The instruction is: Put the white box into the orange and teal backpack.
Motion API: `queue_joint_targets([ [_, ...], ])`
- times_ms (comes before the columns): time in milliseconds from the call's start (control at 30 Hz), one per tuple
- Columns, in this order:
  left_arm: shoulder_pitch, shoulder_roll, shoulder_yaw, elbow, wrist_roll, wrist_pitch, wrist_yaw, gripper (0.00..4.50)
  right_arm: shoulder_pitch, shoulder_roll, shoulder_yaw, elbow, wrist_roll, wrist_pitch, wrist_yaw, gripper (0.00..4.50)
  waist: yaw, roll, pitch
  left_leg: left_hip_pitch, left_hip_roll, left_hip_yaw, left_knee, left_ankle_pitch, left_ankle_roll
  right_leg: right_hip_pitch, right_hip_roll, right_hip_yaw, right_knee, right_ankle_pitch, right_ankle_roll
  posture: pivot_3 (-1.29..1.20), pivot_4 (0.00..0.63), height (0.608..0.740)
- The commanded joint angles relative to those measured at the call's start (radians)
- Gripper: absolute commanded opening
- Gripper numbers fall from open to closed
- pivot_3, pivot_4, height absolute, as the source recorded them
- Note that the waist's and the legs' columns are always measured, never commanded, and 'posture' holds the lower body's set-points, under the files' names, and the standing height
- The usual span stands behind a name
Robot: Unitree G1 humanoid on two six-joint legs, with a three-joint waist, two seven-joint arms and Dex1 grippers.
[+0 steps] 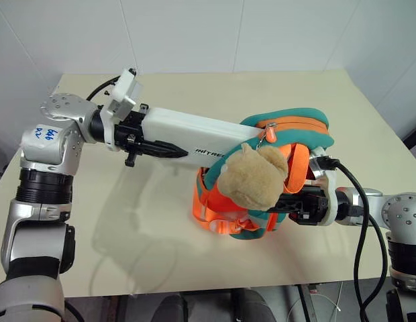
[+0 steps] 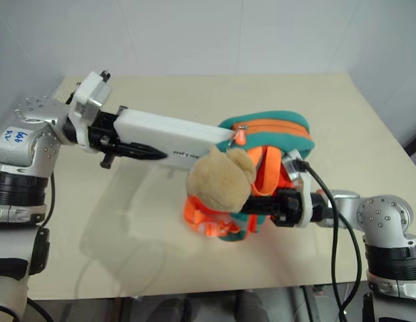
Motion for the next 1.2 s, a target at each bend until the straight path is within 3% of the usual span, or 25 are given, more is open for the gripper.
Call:
queue_joint_targets([
  [33, -0.011, 0.004, -0.003, -0.025, 0.026, -0.053, -0.013, 1.25, -0.012, 0.008, -0.002, -0.027, 0.019, -0.003, 0.006, 0.58, 0.000, 0.000, 0.000, 0.000, 0.000, 0.000, 0.000, 0.000, 0.000, 0.000, 0.000, 0.000, 0.000, 0.000, 0.000, 0.00, 0.150, 0.740],
  [367, -0.018, -0.095, -0.073, -0.086, 0.116, 0.034, 0.165, 1.25, -0.029, 0.020, 0.013, -0.017, 0.007, -0.006, 0.014, 0.58, 0.004, 0.000, 0.000, 0.000, 0.000, -0.002, 0.004, -0.001, 0.001, 0.002, 0.000, 0.000, 0.001, 0.001, 0.002, 0.00, 0.150, 0.740],
  [600, -0.068, -0.227, -0.144, -0.172, 0.122, 0.215, 0.301, 1.25, -0.030, 0.030, 0.020, -0.017, 0.002, -0.009, 0.013, 0.58, 0.004, 0.000, 0.000, 0.000, 0.000, -0.002, 0.004, -0.001, 0.001, 0.002, 0.000, 0.001, 0.001, 0.001, 0.002, 0.00, 0.150, 0.740],
  [833, -0.106, -0.328, -0.184, -0.163, 0.137, 0.249, 0.349, 1.25, -0.022, 0.043, 0.024, -0.024, 0.001, -0.014, 0.007, 0.58, 0.004, 0.000, 0.000, 0.000, -0.001, -0.002, 0.005, 0.000, 0.001, 0.002, 0.000, 0.001, 0.002, 0.001, 0.002, 0.00, 0.150, 0.740],
  [1033, -0.072, -0.312, -0.204, -0.218, 0.138, 0.269, 0.339, 3.09, -0.012, 0.050, 0.021, -0.028, 0.001, -0.016, 0.005, 0.58, 0.004, 0.000, 0.000, -0.001, -0.001, -0.002, 0.005, 0.000, 0.000, 0.002, 0.000, 0.001, 0.001, 0.001, 0.002, 0.00, 0.150, 0.740],
  [1200, -0.039, -0.230, -0.142, -0.240, 0.103, 0.279, 0.301, 4.48, -0.015, 0.056, 0.026, -0.024, -0.005, -0.021, 0.008, 0.58, -0.002, 0.000, 0.000, 0.000, 0.000, -0.001, 0.005, 0.000, -0.001, 0.001, 0.000, 0.001, 0.002, 0.001, 0.002, 0.00, 0.150, 0.740],
])
